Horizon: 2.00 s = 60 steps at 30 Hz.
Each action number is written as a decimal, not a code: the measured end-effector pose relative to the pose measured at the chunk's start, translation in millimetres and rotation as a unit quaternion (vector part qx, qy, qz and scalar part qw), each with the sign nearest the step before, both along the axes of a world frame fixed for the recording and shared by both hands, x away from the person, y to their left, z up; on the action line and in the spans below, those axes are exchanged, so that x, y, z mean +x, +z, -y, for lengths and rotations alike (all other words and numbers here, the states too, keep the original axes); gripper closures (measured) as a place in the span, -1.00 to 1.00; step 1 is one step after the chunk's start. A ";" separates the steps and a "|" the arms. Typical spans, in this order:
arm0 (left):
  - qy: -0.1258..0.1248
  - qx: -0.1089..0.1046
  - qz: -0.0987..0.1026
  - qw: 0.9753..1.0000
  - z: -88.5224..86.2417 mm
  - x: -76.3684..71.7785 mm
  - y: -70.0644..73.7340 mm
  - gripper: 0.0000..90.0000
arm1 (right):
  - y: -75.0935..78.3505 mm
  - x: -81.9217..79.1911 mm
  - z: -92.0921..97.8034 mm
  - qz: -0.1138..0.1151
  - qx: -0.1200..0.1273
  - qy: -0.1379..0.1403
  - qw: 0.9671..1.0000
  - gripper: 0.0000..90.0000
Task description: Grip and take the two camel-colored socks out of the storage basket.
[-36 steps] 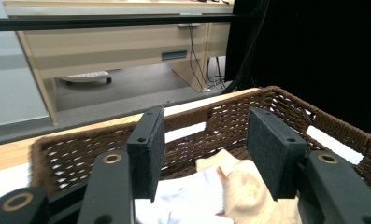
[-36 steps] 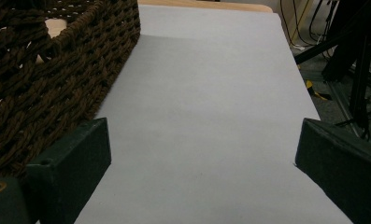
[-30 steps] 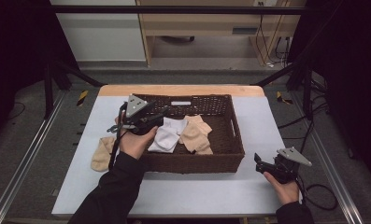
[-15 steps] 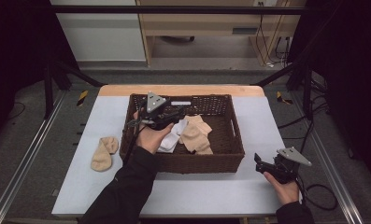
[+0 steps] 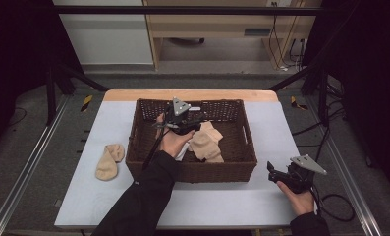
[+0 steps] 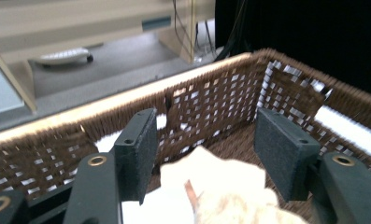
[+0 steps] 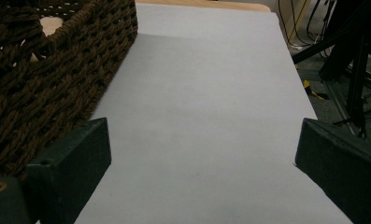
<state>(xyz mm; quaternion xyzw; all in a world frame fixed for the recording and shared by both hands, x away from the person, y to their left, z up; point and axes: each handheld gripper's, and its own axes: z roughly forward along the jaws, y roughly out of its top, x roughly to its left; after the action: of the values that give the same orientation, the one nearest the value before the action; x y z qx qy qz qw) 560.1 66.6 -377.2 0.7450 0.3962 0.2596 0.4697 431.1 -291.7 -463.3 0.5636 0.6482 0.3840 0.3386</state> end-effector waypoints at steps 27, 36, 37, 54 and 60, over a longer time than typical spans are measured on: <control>-0.033 0.095 -0.099 0.990 12.4 12.3 -50.9 -0.12 | -0.7 0.5 -0.5 -0.001 -0.005 -0.002 1.000 -0.91; -0.062 0.108 -0.139 0.982 12.5 19.0 -63.0 -0.20 | -1.2 1.5 -1.1 -0.004 -0.006 -0.001 1.000 -0.91; -0.062 0.108 -0.139 0.982 12.5 19.0 -63.0 -0.17 | -1.2 1.5 -1.1 -0.004 -0.006 -0.001 1.000 -0.91; -0.106 0.158 -0.169 0.967 16.6 19.7 -60.9 0.83 | -1.4 1.5 -1.1 -0.004 -0.007 0.001 1.000 -0.90; -0.102 0.132 -0.141 0.976 14.3 14.4 -49.7 0.89 | -1.0 0.4 -0.9 -0.003 -0.006 0.000 1.000 -0.90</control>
<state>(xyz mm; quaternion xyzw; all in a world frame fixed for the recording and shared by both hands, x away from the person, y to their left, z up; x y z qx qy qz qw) 574.4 52.3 -426.9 0.8657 0.3428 0.1530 0.3312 431.4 -290.7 -464.3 0.5630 0.6515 0.3782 0.3400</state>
